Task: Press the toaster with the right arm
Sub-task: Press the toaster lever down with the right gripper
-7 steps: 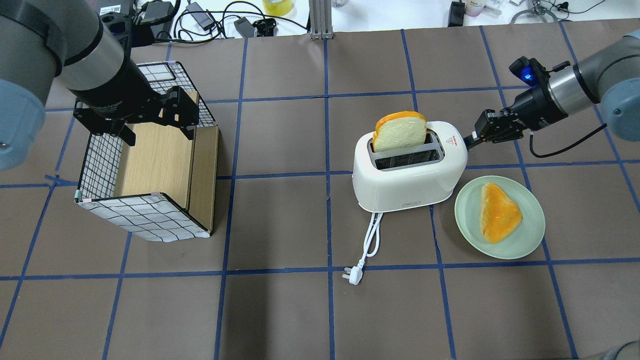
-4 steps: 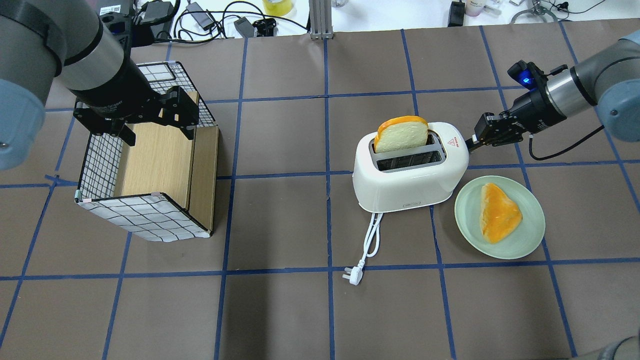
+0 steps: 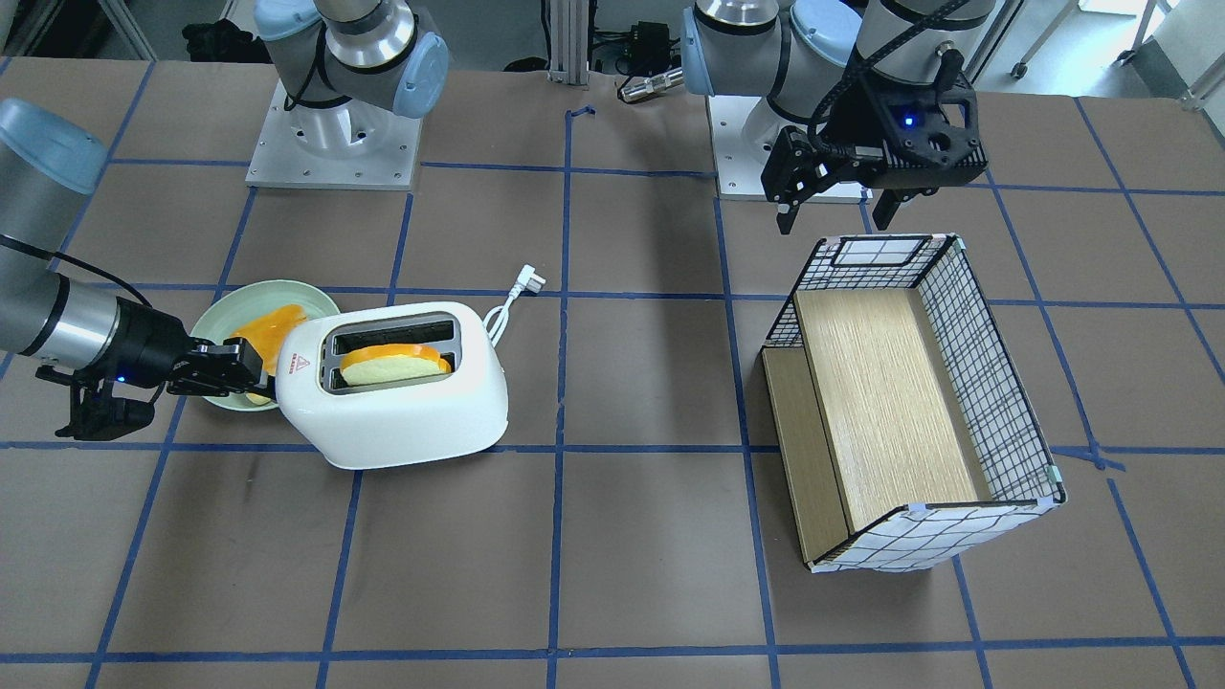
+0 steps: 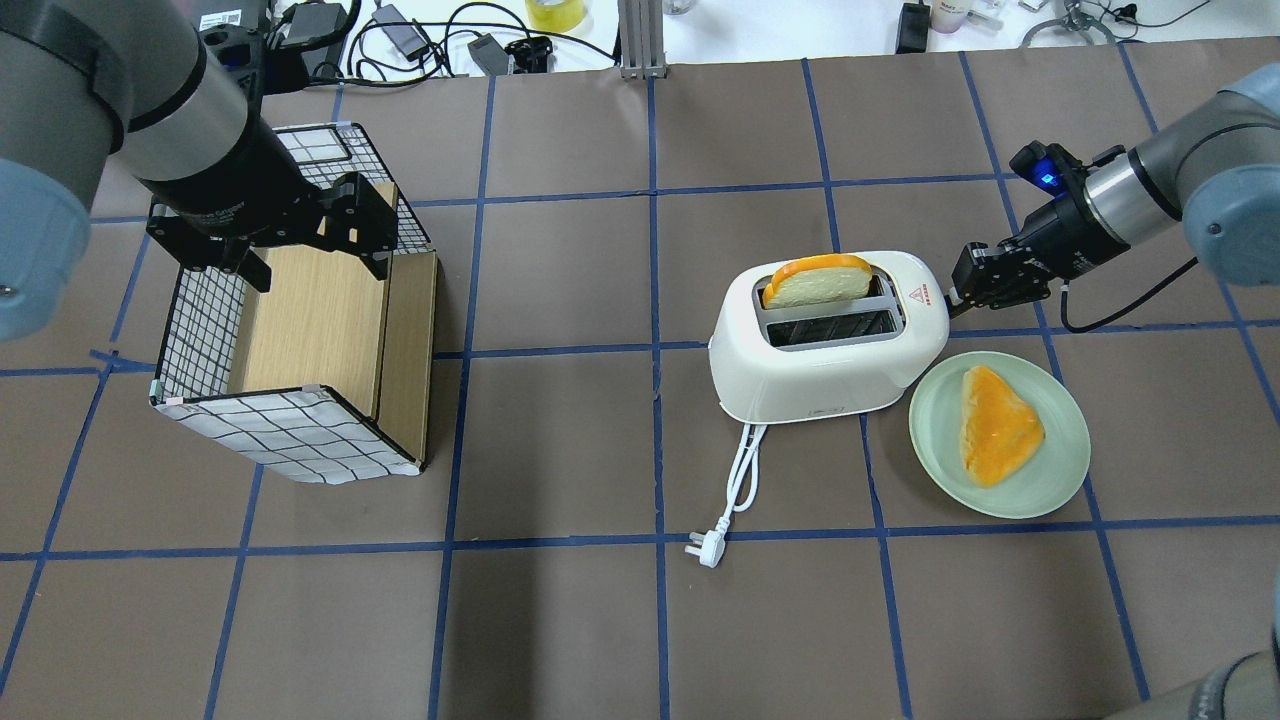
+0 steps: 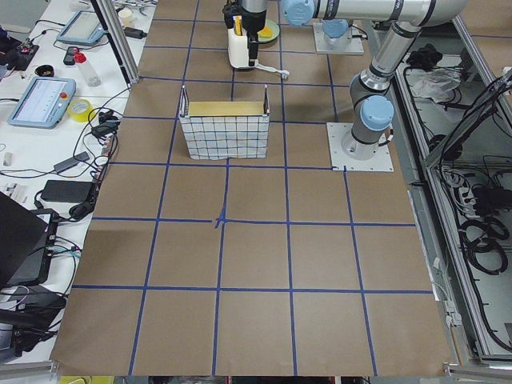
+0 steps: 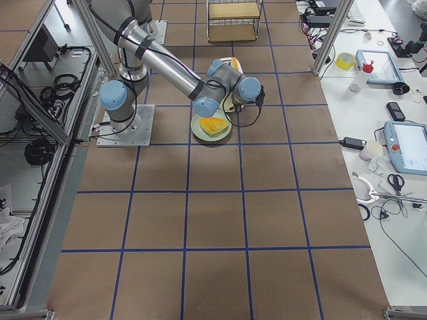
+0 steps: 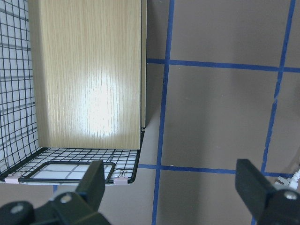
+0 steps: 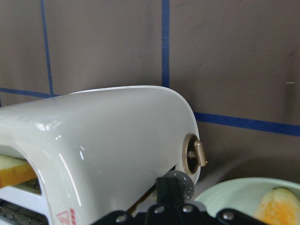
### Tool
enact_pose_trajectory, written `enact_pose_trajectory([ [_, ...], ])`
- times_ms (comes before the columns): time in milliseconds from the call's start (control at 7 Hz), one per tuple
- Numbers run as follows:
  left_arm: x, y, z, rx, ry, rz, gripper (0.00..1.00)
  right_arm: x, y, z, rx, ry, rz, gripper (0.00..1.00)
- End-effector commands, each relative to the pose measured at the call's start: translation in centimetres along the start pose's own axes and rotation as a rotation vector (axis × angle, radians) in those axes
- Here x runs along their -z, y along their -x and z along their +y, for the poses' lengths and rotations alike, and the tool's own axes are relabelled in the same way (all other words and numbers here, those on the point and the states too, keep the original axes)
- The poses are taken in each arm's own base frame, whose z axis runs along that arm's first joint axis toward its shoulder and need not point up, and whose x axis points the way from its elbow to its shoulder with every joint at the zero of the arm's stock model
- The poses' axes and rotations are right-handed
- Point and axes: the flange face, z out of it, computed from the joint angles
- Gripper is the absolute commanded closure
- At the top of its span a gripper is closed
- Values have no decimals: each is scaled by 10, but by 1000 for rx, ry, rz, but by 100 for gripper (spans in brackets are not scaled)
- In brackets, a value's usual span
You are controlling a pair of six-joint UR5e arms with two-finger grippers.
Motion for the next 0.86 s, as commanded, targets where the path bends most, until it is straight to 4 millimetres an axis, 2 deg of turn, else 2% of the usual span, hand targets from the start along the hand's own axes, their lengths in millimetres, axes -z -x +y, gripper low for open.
enact_pose_trajectory([
  [0, 0, 0, 0, 0, 0, 0, 0, -5, -7, -1, -2, 18, 26, 100],
  [571, 0, 0, 0, 0, 0, 0, 0, -15, -14, 2, -8, 32, 36, 100],
  [714, 0, 0, 0, 0, 0, 0, 0, -7, -9, 2, -49, 15, 46, 100],
])
